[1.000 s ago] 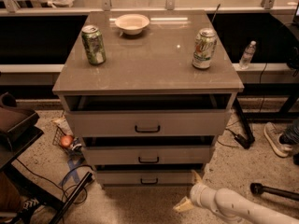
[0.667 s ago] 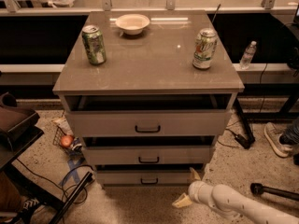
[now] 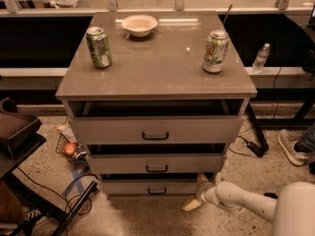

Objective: Open bottom drawer

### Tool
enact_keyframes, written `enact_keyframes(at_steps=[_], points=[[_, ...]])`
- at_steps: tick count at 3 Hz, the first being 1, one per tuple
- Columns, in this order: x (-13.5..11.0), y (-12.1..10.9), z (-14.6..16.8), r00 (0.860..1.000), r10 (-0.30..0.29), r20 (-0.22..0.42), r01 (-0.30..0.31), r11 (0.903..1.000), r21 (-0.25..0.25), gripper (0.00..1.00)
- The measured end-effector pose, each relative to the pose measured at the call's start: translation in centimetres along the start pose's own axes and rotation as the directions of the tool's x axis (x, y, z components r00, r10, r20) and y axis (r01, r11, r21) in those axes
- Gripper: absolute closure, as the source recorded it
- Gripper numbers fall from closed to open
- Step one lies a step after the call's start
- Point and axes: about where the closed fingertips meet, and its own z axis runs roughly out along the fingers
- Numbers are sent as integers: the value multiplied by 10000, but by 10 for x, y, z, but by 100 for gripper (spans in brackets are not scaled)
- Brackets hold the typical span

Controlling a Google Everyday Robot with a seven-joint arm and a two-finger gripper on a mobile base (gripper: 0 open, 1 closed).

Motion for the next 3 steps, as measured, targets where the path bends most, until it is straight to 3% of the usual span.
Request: enact_keyframes(at_steps=[1, 2, 3], points=[[5, 2, 19, 9995, -136, -296, 127, 9995, -285, 0], [12, 7, 35, 9989, -54, -474, 33, 9990, -435, 18], [0, -3, 12, 9981, -400, -473, 411, 9989, 235, 49]])
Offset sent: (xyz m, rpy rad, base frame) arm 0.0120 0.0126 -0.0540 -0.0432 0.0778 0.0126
